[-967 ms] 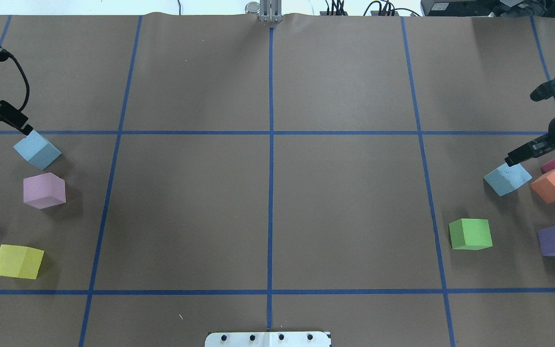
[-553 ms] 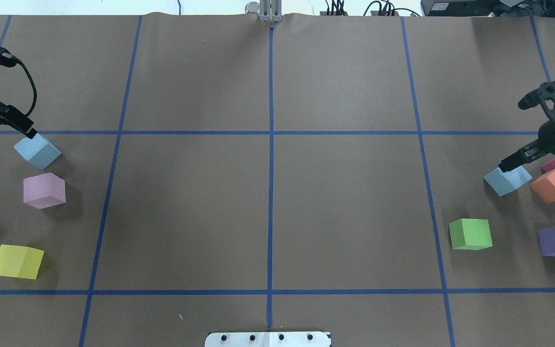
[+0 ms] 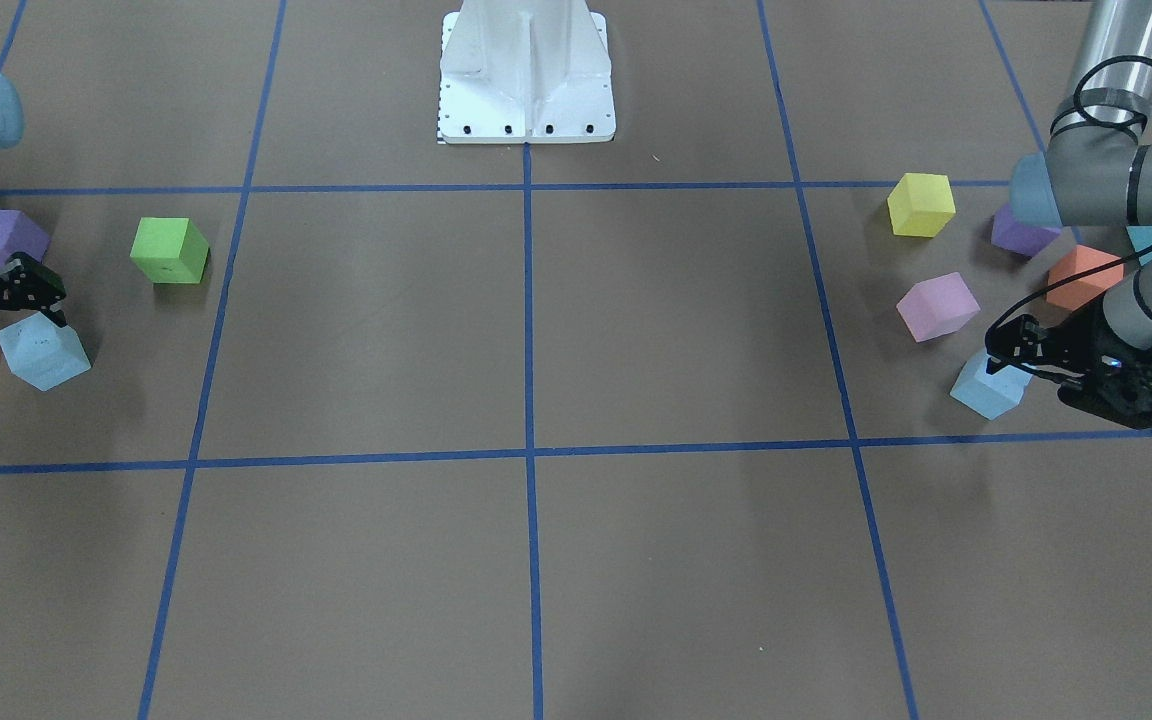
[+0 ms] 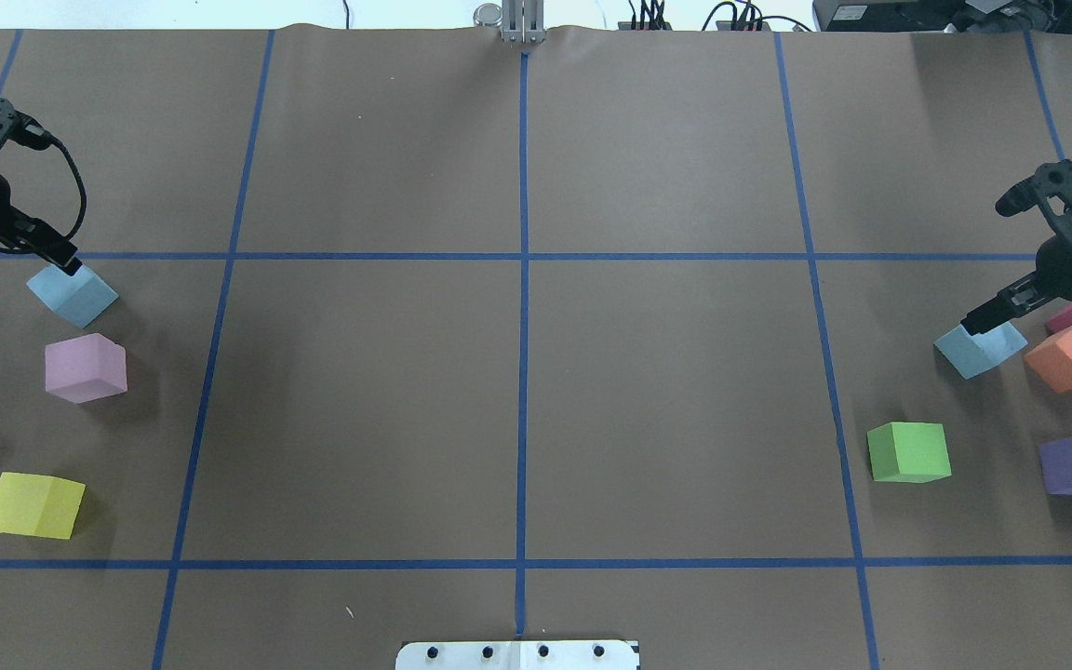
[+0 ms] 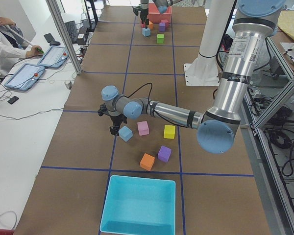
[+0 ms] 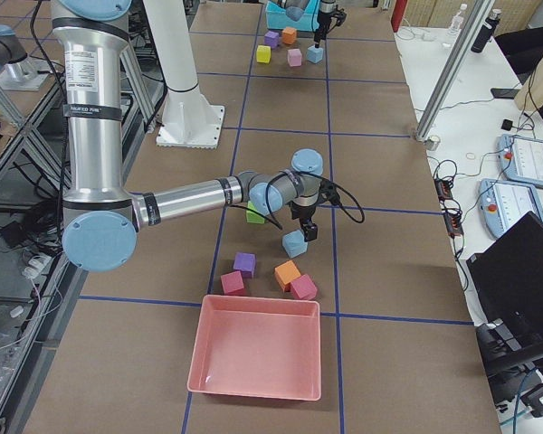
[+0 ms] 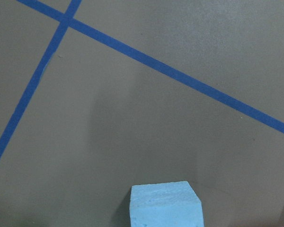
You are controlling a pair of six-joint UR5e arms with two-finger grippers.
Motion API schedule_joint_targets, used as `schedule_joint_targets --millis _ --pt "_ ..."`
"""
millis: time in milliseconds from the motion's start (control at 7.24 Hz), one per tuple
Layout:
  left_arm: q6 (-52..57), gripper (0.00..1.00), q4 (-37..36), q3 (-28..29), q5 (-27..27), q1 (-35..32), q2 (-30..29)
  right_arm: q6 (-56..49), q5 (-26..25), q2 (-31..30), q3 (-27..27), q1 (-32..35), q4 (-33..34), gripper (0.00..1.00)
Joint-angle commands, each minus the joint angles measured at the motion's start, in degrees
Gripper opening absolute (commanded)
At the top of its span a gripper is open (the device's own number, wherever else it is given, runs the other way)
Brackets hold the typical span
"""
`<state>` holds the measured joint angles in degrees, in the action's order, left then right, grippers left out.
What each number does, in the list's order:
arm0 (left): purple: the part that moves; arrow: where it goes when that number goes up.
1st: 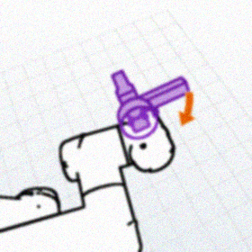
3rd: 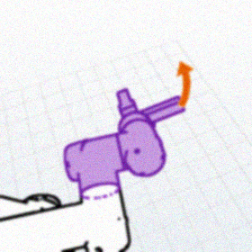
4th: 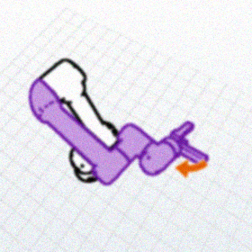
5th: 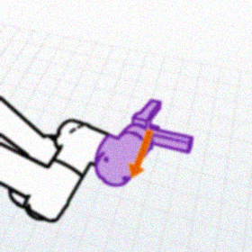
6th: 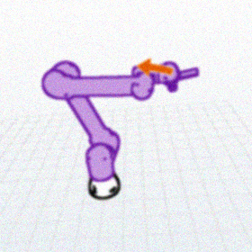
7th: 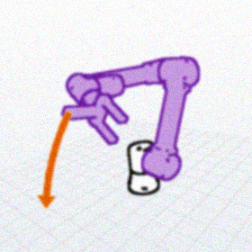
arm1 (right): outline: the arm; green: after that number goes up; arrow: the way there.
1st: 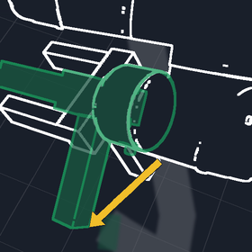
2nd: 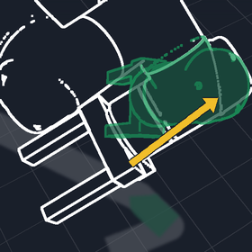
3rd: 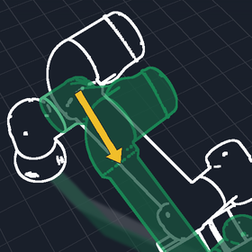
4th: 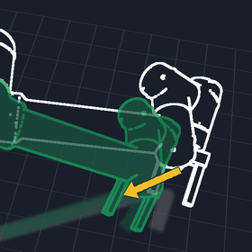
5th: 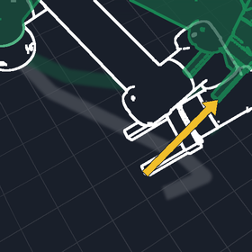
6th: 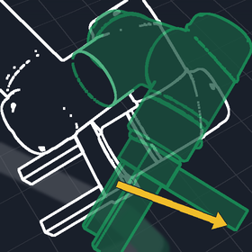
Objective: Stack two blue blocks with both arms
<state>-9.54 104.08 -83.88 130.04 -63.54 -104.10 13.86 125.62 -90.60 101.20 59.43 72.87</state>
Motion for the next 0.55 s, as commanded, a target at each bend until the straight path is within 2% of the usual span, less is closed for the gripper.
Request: schedule_joint_targets --millis 0,415 --pt "-0.39 0.99 1.30 1.27 0.04 0.09 -0.76 -0.06 0.06 0.25 -0.04 -0.02 -0.01 0.98" --pt "-0.30 0.98 1.65 0.92 -0.05 0.53 0.29 -0.58 0.41 0.33 0.14 -0.02 -0.09 0.98"
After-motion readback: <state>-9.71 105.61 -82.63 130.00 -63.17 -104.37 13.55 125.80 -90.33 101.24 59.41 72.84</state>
